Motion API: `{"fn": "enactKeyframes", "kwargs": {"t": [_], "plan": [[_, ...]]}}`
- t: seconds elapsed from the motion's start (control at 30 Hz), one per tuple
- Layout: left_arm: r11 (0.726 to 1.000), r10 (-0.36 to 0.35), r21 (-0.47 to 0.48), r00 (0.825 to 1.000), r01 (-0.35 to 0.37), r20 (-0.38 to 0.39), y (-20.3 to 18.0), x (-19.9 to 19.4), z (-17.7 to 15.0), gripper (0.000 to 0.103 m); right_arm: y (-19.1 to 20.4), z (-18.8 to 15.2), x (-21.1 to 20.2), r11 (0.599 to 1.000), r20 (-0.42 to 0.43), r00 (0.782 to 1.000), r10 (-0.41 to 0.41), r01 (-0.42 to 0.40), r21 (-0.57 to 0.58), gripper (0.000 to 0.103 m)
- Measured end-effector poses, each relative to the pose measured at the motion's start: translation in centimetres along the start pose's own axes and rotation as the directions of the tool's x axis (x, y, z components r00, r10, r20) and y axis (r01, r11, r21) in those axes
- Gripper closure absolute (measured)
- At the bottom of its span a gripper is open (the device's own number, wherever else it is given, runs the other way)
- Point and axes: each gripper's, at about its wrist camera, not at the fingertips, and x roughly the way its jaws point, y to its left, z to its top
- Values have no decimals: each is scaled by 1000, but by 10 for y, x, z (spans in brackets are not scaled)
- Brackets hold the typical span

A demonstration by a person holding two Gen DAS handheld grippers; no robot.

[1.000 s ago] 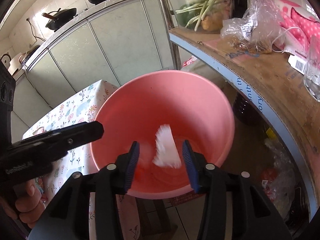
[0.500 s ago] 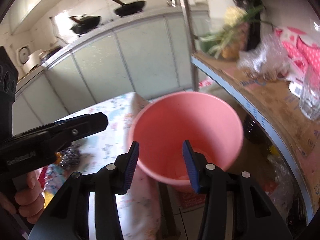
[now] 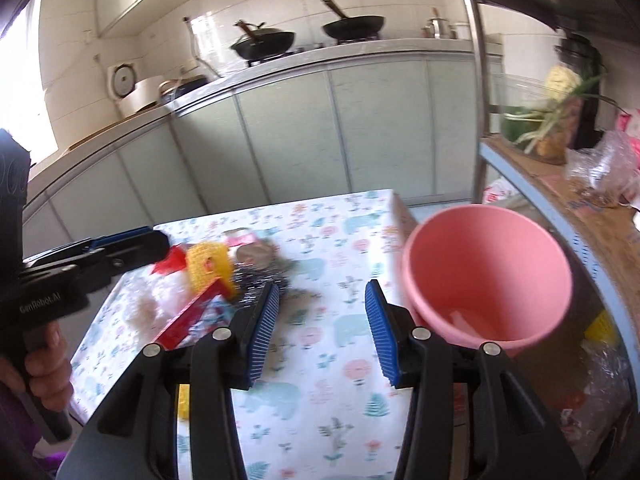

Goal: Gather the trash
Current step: 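Move both open tools back over the trash pile, then grasp the clear bubble wrap with the left tool while the right tool grasps the pink-white paper bag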

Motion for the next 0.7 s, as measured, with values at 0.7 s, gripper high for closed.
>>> {"fn": "enactKeyframes", "kwargs": {"t": [0.7], "plan": [[970,142,-175,978,-169,-155,128,-2,-77,60,38,-12,44,989,-112,985,131,-137,-48,57]]}}
